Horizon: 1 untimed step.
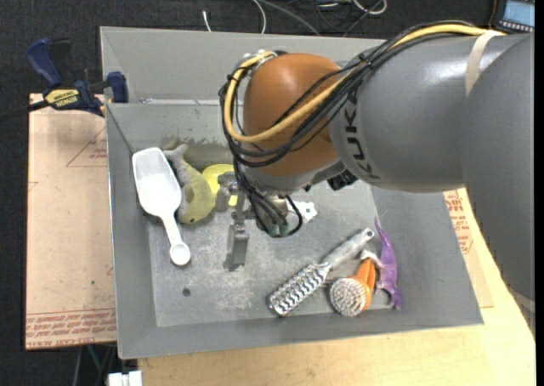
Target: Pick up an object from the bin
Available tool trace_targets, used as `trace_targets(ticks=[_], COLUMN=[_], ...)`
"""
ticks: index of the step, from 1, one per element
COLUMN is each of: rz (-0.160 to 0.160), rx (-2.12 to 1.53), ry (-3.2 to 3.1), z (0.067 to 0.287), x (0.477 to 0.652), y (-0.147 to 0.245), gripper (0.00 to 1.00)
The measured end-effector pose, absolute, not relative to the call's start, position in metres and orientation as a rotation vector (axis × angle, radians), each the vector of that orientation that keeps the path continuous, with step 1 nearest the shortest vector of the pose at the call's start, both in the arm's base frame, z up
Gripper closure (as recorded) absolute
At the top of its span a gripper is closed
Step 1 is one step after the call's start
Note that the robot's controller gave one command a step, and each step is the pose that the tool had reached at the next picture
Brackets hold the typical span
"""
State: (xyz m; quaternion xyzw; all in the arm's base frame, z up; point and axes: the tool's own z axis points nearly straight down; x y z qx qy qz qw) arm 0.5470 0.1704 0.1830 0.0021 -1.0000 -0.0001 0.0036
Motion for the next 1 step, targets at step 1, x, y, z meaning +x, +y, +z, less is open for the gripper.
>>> trace_targets(ticks=[1], rz=[-0.002], rx=[-0.001], ry=[-3.142], z=[0.1874], x=[0.5490], y=[0.1692], gripper=[0.00])
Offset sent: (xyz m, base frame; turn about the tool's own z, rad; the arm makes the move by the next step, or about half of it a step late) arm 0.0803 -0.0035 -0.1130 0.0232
